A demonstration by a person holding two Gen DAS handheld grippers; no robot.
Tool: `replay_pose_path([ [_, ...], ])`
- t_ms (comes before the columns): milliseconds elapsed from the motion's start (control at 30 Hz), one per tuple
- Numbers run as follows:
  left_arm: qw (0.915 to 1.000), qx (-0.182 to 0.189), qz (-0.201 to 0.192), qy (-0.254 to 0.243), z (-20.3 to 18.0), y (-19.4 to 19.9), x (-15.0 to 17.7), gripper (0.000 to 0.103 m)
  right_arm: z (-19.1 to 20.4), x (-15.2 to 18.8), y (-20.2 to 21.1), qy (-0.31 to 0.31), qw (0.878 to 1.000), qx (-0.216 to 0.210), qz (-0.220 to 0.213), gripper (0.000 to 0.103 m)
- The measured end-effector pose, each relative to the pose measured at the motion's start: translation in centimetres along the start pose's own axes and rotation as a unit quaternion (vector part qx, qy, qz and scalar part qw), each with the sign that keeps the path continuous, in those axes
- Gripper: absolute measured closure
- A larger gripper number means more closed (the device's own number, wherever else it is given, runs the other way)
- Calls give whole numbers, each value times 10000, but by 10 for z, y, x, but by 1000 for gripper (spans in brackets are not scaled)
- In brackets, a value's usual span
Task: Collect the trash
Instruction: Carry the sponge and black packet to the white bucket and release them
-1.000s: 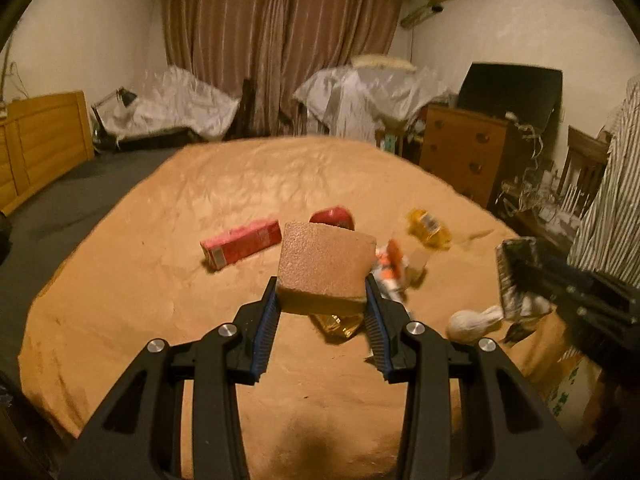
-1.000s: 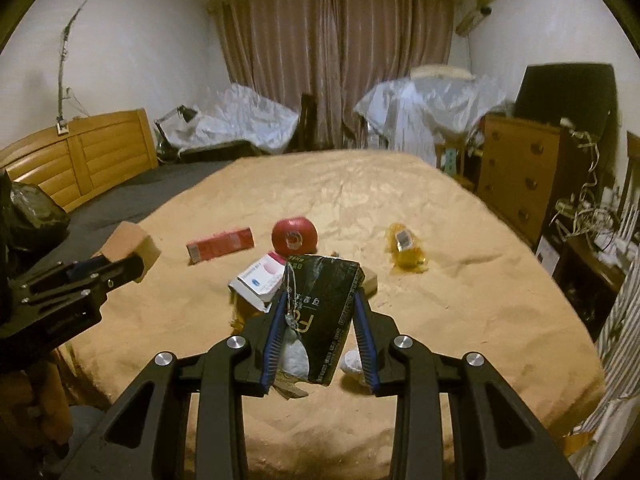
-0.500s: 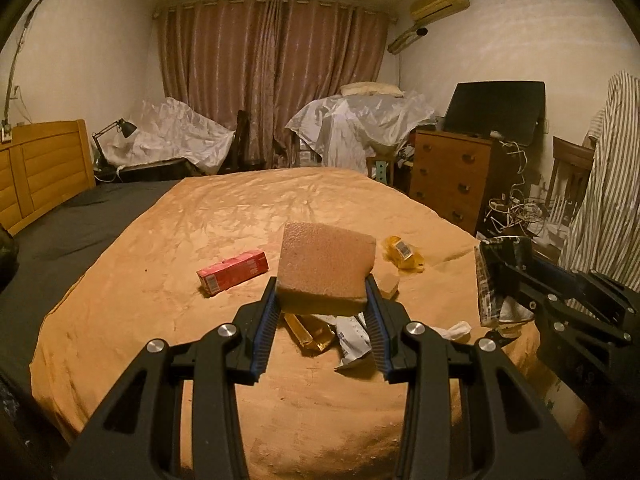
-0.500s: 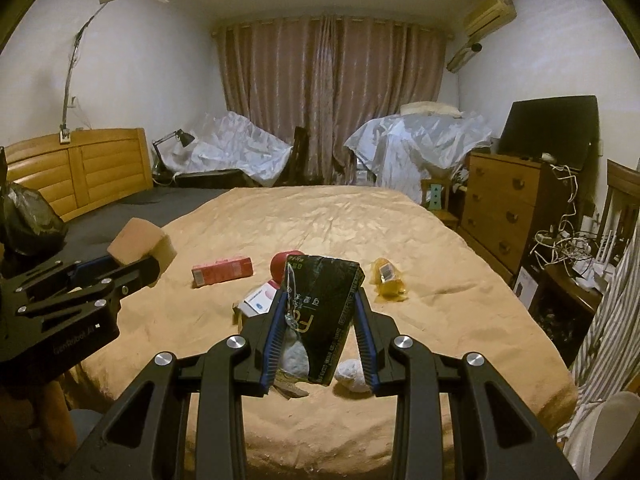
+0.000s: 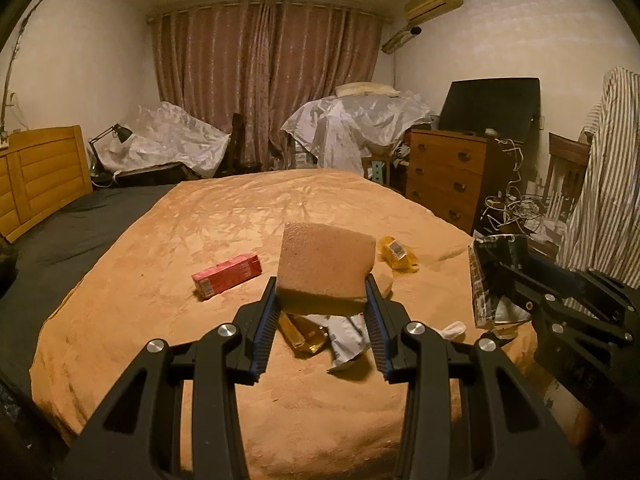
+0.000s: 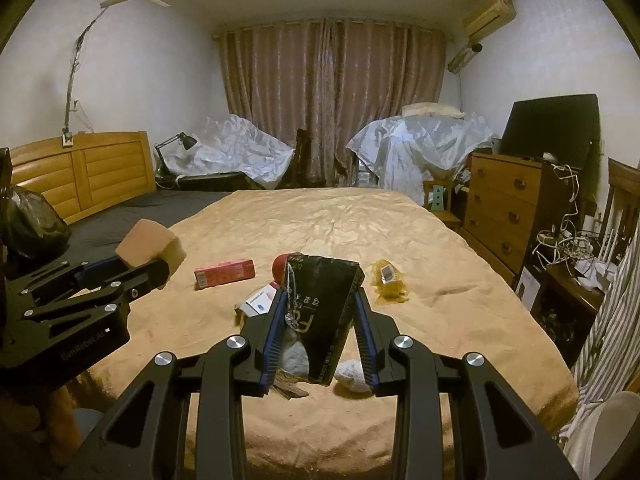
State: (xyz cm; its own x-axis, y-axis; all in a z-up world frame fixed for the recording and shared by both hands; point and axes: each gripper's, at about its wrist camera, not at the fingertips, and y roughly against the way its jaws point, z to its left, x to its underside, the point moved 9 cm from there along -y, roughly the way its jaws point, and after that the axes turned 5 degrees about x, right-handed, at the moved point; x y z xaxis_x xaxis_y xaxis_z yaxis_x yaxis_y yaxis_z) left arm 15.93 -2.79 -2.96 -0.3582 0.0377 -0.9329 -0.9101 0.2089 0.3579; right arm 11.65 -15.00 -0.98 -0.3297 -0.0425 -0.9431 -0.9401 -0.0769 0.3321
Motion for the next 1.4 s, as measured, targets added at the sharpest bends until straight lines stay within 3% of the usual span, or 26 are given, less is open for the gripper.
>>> replay_pose_path([
  [400,9982,523,-159,-242,-67,-9,-22,64,-78,-17,26,-129,9981,589,-110,69],
  [600,9939,990,-84,-475,-125,-18,-22,64,-140,-16,51,-232,9949,977,-62,69],
  [800,9837,1639,213,-711,-199,-35,-14,64,-217,-2,84,-463,9891,1389,169,68],
  [1000,9664,2299,565,-1005,-279,-44,2,64,-314,27,118,-765,9757,1941,668,68],
  [1167,9458,2814,1030,-1249,-346,-49,22,63,-391,65,144,-1058,9597,2311,1197,68],
  [1400,9132,3396,1640,-1547,-421,-49,52,63,-468,123,176,-1561,9331,2584,1955,68],
])
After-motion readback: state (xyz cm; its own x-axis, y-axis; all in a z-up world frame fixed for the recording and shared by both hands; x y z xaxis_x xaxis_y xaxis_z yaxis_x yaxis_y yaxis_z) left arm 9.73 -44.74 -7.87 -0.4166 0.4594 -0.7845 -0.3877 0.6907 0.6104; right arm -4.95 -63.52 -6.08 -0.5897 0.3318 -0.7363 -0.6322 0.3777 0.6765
